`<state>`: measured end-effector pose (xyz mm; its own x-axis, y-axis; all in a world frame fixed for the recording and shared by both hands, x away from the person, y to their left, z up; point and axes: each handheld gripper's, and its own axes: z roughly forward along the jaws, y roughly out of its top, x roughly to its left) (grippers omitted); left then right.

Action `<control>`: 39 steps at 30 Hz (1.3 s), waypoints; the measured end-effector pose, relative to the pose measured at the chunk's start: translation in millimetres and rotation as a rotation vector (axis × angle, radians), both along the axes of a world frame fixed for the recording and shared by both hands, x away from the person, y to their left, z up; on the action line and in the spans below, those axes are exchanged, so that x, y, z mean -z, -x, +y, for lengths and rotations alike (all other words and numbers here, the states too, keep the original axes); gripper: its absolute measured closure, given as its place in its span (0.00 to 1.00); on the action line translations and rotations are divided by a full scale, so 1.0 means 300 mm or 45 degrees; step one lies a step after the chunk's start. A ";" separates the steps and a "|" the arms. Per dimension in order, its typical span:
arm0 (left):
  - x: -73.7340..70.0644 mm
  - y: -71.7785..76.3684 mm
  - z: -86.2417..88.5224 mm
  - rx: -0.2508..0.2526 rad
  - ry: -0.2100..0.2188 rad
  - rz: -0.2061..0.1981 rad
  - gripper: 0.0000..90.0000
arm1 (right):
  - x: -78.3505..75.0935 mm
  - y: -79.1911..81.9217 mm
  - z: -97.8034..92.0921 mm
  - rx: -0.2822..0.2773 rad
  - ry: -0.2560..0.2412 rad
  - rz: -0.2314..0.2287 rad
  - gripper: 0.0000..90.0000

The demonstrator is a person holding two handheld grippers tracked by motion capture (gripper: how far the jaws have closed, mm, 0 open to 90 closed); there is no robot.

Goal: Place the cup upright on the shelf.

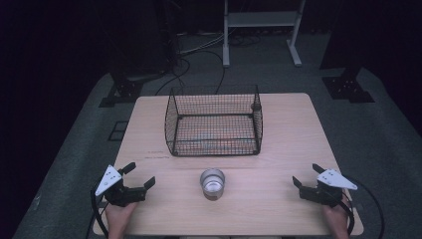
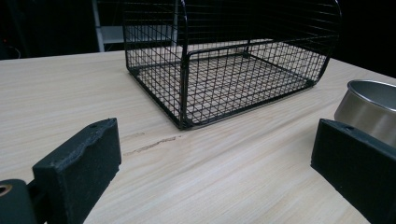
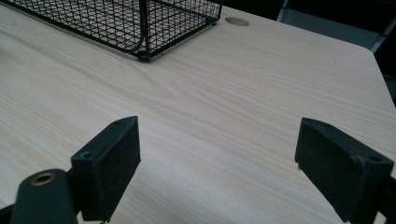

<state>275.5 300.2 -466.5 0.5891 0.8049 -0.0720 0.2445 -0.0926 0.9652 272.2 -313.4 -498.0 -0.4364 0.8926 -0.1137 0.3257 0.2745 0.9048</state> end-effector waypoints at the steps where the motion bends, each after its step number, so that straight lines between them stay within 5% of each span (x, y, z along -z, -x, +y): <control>1: 0.000 -0.001 -0.002 0.001 -0.002 0.002 0.01 | 0.000 0.000 0.000 0.000 0.000 -0.001 0.15; 14: -0.023 -0.008 -0.048 0.061 -0.007 -0.013 0.01 | 0.000 -0.001 -0.002 0.007 -0.007 0.002 0.15; 39: -0.120 -0.040 -0.210 0.404 -0.127 0.000 0.01 | 0.000 -0.004 0.003 0.007 0.013 0.005 0.15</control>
